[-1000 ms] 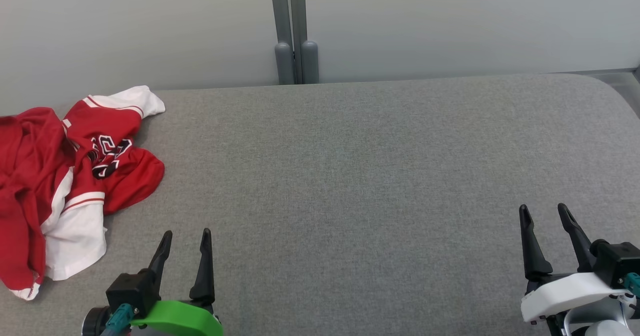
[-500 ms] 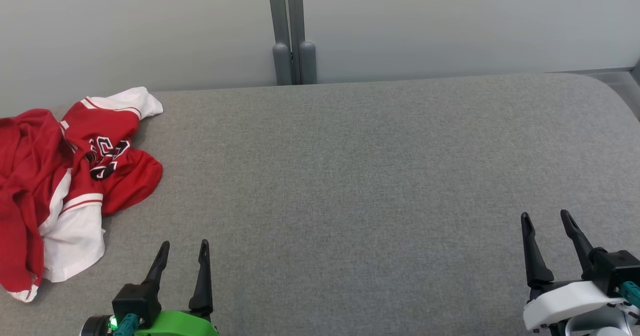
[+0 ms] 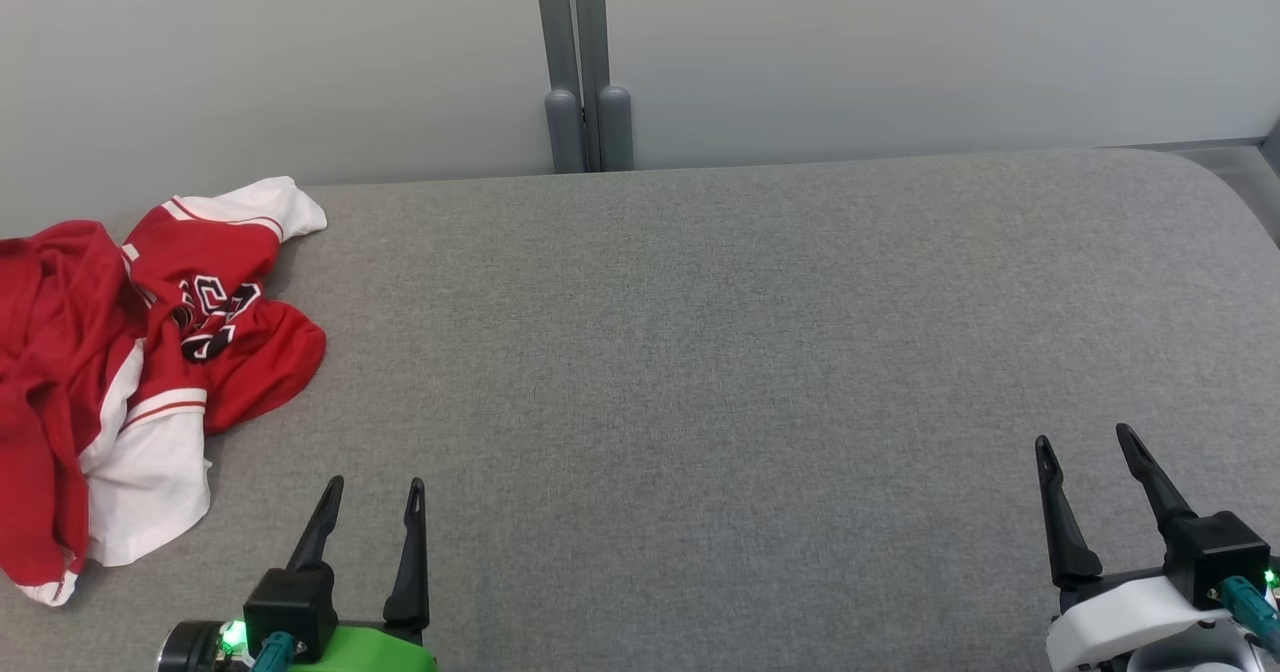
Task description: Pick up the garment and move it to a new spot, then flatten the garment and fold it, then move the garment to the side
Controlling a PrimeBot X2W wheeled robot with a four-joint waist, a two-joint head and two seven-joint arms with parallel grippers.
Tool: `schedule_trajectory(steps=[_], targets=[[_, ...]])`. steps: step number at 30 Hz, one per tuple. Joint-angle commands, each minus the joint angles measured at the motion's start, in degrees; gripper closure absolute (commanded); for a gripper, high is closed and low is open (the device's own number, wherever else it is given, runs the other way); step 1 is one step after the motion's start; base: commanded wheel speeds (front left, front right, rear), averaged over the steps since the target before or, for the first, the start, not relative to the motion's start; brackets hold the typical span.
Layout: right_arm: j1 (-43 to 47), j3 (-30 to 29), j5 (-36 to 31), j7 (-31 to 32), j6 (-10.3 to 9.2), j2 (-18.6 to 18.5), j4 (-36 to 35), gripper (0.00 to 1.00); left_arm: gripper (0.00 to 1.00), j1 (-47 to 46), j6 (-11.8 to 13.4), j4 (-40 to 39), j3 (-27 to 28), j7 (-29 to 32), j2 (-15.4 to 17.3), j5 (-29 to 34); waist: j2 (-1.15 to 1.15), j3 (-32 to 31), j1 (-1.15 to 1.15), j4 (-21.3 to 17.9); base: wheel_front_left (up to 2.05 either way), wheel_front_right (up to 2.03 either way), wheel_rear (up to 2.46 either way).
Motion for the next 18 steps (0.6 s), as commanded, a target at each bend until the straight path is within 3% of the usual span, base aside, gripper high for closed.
schedule_trajectory(steps=[1,18], targets=[[0.58,-0.07,-0.92,-0.51,0.0,-0.24,-0.29,0.0,0.0,0.64,-0.17,-0.23,0.2,-0.44,-0.06,0.78,0.0,-0.07,0.0,0.01,0.0,0.0,0.0],[0.64,0.0,0.31,-0.45,0.0,0.15,-0.2,0.0,0.0,-0.09,-0.75,-0.31,1.0,-0.41,-0.22,0.59,0.0,0.21,0.0,1.18,0.0,0.0,0.0]])
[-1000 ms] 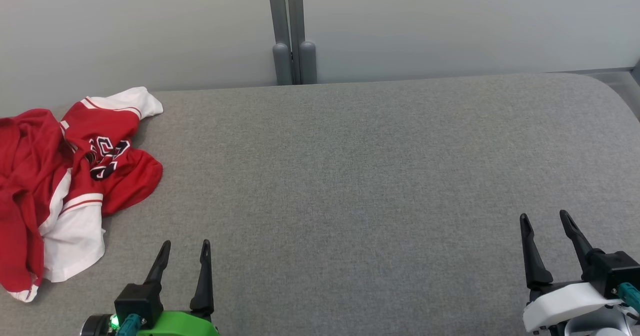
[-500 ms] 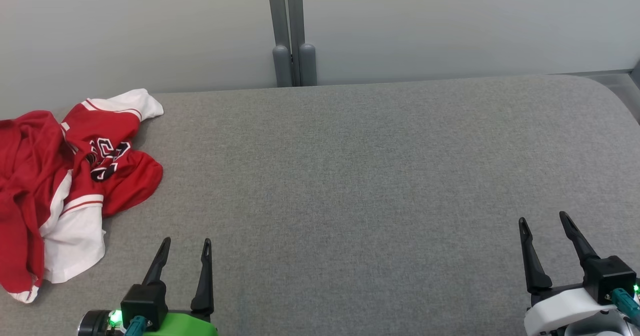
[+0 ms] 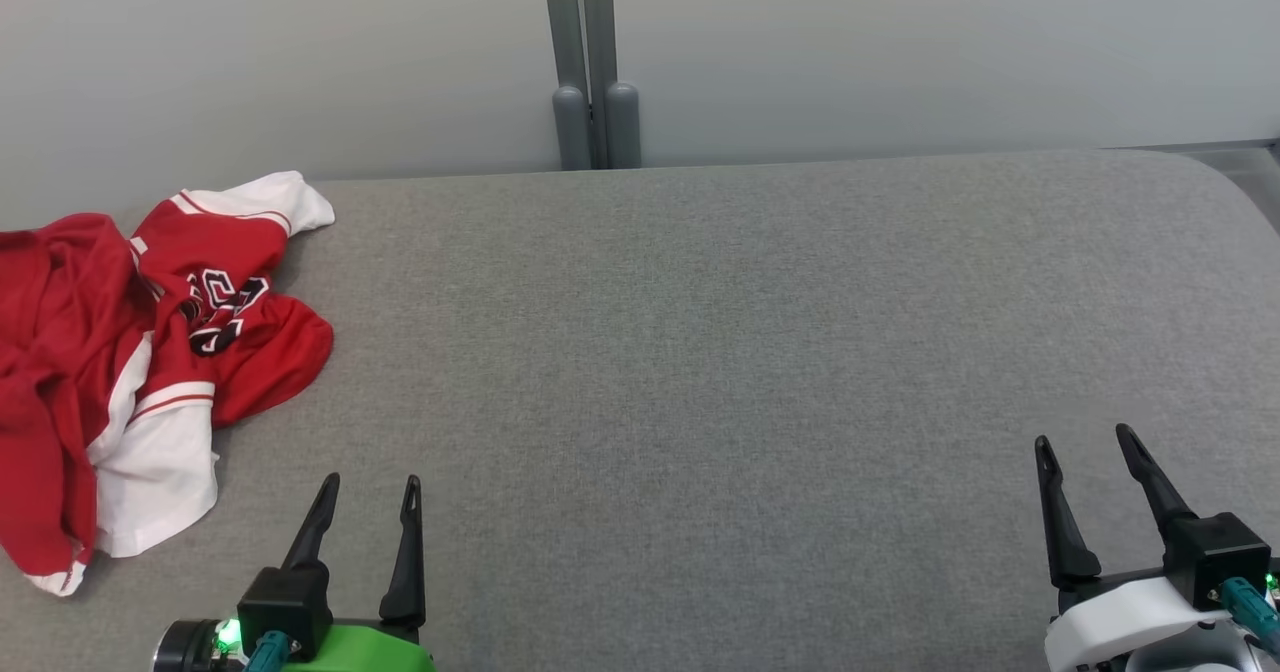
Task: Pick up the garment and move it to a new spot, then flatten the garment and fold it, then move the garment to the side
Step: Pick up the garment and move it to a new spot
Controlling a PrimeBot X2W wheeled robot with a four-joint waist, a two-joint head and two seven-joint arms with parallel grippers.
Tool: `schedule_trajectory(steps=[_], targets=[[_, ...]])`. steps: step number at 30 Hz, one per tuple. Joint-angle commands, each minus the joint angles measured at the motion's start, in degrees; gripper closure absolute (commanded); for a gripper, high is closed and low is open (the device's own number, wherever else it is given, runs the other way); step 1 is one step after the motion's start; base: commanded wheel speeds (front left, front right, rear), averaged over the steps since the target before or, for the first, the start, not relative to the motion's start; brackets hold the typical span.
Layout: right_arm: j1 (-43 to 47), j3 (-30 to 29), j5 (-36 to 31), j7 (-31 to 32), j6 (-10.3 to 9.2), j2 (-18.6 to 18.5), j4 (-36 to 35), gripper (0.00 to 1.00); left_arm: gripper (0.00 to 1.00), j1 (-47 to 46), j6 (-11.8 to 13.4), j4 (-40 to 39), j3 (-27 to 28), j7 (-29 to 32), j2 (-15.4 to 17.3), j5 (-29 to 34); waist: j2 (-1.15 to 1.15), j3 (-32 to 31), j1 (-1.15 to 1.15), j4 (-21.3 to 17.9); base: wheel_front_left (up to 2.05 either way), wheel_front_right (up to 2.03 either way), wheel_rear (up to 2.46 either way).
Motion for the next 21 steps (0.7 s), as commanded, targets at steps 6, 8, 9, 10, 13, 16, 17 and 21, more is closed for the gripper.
schedule_trajectory(steps=[6,8,9,10,13,16,17,21], targets=[[0.76,1.73,0.54,-0.25,0.0,0.82,-0.52,0.0,0.0,-0.28,0.07,-0.1,0.78,-0.18,0.04,0.08,0.0,-0.25,0.0,7.63,0.0,0.0,0.0],[0.59,2.21,0.6,-0.24,0.0,1.14,-0.37,0.0,0.0,0.0,0.17,-0.09,1.17,-0.18,0.05,0.1,0.0,-0.31,0.0,11.08,0.0,0.0,0.0],[0.38,2.47,0.67,-0.24,0.0,1.26,-0.34,0.0,0.0,0.25,0.26,-0.09,1.48,-0.18,0.05,0.05,0.0,-0.34,0.0,12.63,0.0,0.0,0.0],[0.05,2.8,0.7,-0.24,0.0,1.33,-0.25,0.0,0.0,0.68,0.41,-0.16,1.9,-0.18,0.05,0.01,0.0,-0.38,0.0,14.53,0.0,0.0,0.0],[-0.8,4.16,0.8,-0.24,0.0,1.36,-0.01,0.0,0.0,2.08,0.82,-0.39,3.58,-0.13,0.05,-0.4,0.0,-0.49,0.0,18.69,0.0,0.0,0.0],[-1.54,4.88,0.93,-0.24,0.0,1.12,0.17,0.0,0.0,3.14,0.87,-0.74,5.0,-0.13,0.03,-0.5,0.0,-0.42,0.0,21.71,0.0,0.0,0.0],[-1.64,5.07,0.93,-0.24,0.0,1.01,0.22,0.0,0.0,3.52,0.94,-0.94,5.32,-0.13,0.02,-0.52,0.0,-0.35,0.0,22.18,0.0,0.0,0.0],[-2.17,5.6,0.94,-0.24,0.0,0.75,0.27,0.0,0.0,4.03,0.67,-1.67,6.28,-0.13,0.02,-0.86,0.0,0.29,0.0,22.64,0.0,0.0,0.0]])
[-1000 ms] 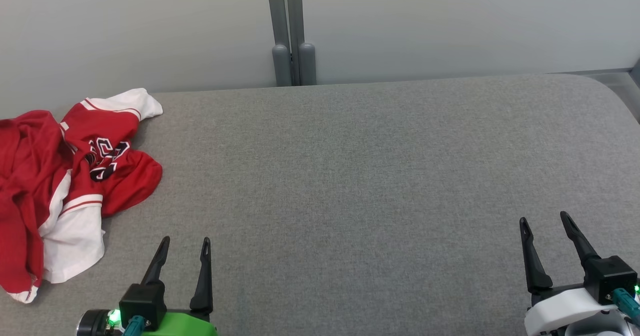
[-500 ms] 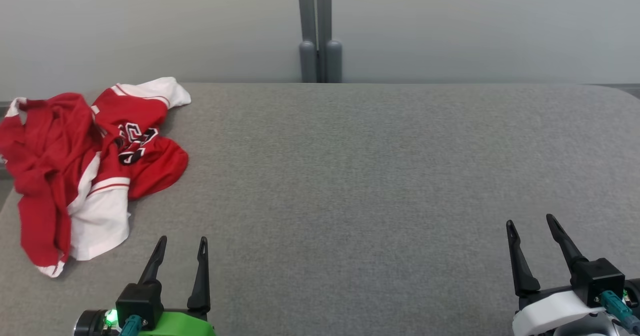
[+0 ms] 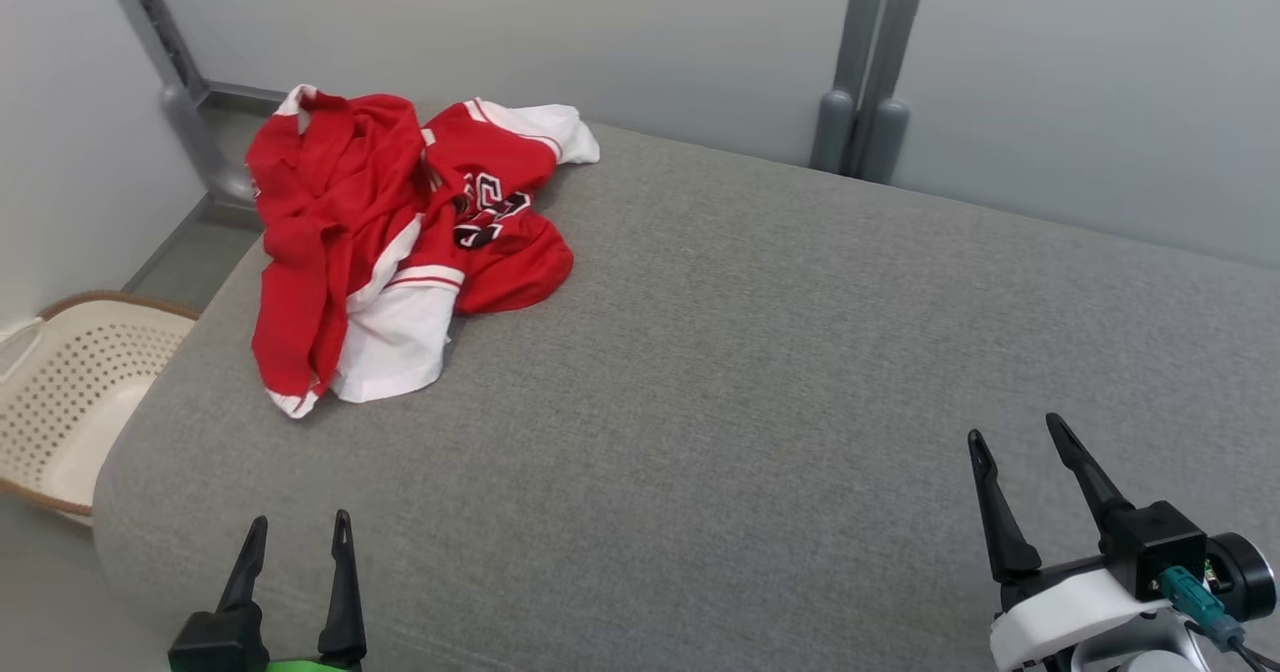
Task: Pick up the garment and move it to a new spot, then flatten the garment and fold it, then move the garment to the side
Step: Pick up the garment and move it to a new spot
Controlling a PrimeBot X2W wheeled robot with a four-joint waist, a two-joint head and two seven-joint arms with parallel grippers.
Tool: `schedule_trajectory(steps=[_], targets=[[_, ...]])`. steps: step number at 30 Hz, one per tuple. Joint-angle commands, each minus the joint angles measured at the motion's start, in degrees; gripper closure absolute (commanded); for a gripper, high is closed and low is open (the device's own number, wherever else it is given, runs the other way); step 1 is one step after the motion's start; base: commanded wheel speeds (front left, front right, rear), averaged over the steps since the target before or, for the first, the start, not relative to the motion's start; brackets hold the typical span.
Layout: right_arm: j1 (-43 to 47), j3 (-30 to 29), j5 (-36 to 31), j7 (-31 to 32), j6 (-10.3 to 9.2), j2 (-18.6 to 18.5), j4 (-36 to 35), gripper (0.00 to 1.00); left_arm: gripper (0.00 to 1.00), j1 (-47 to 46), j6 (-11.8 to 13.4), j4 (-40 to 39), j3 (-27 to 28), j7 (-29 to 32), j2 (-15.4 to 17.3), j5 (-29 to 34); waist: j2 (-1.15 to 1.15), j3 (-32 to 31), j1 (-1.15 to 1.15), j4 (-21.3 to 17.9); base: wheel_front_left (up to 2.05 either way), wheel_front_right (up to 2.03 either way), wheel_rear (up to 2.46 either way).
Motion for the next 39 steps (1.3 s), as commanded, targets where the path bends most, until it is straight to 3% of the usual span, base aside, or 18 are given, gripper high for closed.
schedule_trajectory(steps=[1,8,11,16,23,29,32,33,34,35,39], targets=[[-0.43,0.35,0.24,-0.2,-0.01,-0.4,0.15,0.0,0.0,-0.03,-0.04,-0.37,0.5,-0.05,0.07,-0.55,0.0,0.76,0.0,2.7,0.0,0.0,0.0],[-2.75,0.28,0.2,-0.2,-0.02,-2.67,-0.85,0.0,0.0,-7.98,-0.73,1.31,0.09,-0.05,0.06,-2.09,0.0,8.68,0.0,-1.28,0.0,0.0,0.0],[-5.29,0.25,0.27,-0.2,-0.02,-4.7,-1.55,0.0,0.0,-14.89,-1.75,6.45,-1.14,-0.01,0.8,-2.7,0.0,14.53,0.0,-3.1,0.0,0.0,0.0],[-10.35,1.23,0.56,-0.19,-0.02,-8.37,-2.64,0.0,0.0,-30.74,-2.78,17.5,-3.55,5.49,3.31,-4.7,0.0,24.63,0.0,-6.12,0.0,0.0,0.0],[-14.5,2.89,1.55,-0.19,-0.02,-10.06,-3.25,0.0,0.0,-45.56,-2.97,29.97,-2.52,9.46,8.15,-7.5,0.0,31.04,0.0,-10.6,0.0,0.0,0.0],[-15.19,3.52,2.12,-0.19,-0.02,-10.07,-3.71,0.0,0.0,-51.77,0.02,40.22,0.25,12.72,12.1,-8.69,0.0,32.25,0.0,-13.29,0.0,0.0,0.0],[-15.1,3.79,2.42,-0.19,-0.02,-10.32,-3.63,0.0,0.0,-53.19,3.53,44.56,0.65,14.3,14.47,-7.68,0.0,32.15,0.0,-13.91,0.0,0.0,0.0],[-15.03,3.67,2.38,-0.2,-0.02,-10.26,-3.7,0.0,0.09,-53.63,4.87,45.72,0.85,14.33,15.17,-7.46,0.0,32.01,0.0,-14.07,0.0,0.0,0.0],[-14.93,3.57,2.35,-0.2,-0.02,-10.13,-3.75,0.0,0.5,-54.01,5.59,46.46,1.03,14.14,15.55,-7.46,0.0,31.8,0.0,-14.14,0.0,0.0,0.0],[-14.67,3.48,2.35,-0.19,-0.02,-9.94,-3.77,0.0,1.0,-54.43,6.48,47.19,1.36,13.71,16.07,-7.55,0.0,31.49,0.0,-14.16,0.0,0.0,0.0],[-12.54,3.19,2.32,-0.2,-0.02,-9.08,-3.04,0.0,1.0,-54.21,8.55,48.35,2.58,9.96,17.11,-8.43,0.0,28.88,0.0,-13.49,0.0,0.0,0.0]])
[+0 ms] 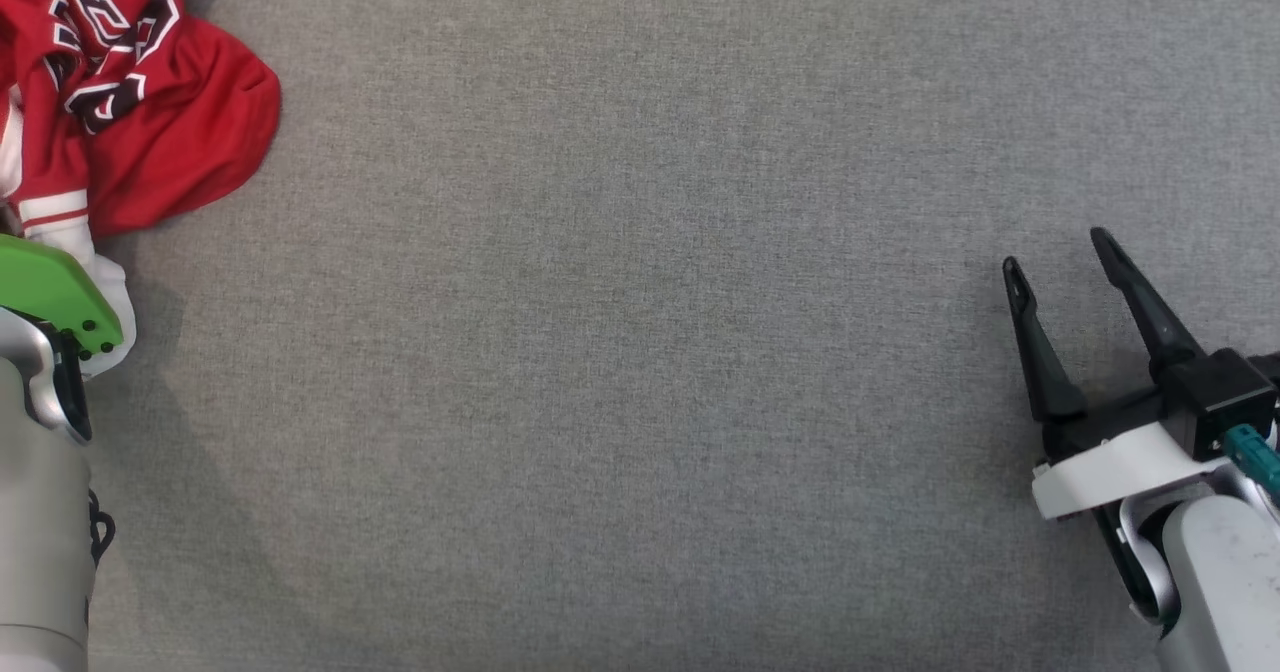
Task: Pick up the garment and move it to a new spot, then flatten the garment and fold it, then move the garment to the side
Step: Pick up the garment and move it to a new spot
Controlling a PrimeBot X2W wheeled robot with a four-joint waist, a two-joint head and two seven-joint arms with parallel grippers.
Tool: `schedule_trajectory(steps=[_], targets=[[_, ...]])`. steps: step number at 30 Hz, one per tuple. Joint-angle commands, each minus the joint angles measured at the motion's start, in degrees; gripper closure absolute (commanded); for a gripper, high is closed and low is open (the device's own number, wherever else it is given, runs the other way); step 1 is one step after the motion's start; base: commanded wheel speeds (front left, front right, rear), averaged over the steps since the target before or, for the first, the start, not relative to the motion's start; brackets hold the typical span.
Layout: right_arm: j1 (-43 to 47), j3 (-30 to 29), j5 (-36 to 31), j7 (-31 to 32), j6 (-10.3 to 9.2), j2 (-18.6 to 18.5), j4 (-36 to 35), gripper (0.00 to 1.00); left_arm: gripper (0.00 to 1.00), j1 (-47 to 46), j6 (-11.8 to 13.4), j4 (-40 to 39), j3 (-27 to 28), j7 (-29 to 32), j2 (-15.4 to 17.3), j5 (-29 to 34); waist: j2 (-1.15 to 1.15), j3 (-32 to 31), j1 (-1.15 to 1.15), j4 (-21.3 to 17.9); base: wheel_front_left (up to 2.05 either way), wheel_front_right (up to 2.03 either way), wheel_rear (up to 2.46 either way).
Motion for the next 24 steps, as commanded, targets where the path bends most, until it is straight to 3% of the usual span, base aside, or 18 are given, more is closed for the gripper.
schedule_trajectory(steps=[1,7,14,24], targets=[[1.32,-0.06,0.55,-0.2,-0.02,0.45,0.34,0.0,1.0,0.12,0.54,0.13,0.54,-1.42,0.88,-0.32,0.0,-1.63,-0.01,-0.05,0.0,0.0,0.0],[4.81,-0.3,1.07,-0.19,-0.02,2.21,1.7,0.0,1.0,3.36,-1.35,-1.06,0.55,-4.93,1.49,-1.23,0.0,-7.17,-0.01,1.78,0.0,0.0,0.0],[8.06,-0.22,1.6,-0.2,-0.02,4.92,3.2,0.0,1.0,6.9,-2.81,-8.49,0.42,-5.18,3.56,-1.78,0.0,-14.33,-0.01,3.53,0.0,0.0,0.0],[11.6,-1.71,1.98,-0.19,-0.02,7.67,4.15,0.0,1.0,11.76,-4.96,-30.88,0.31,2.67,5.06,-3.98,0.0,-20.06,-0.01,2.48,0.0,0.0,0.0]])
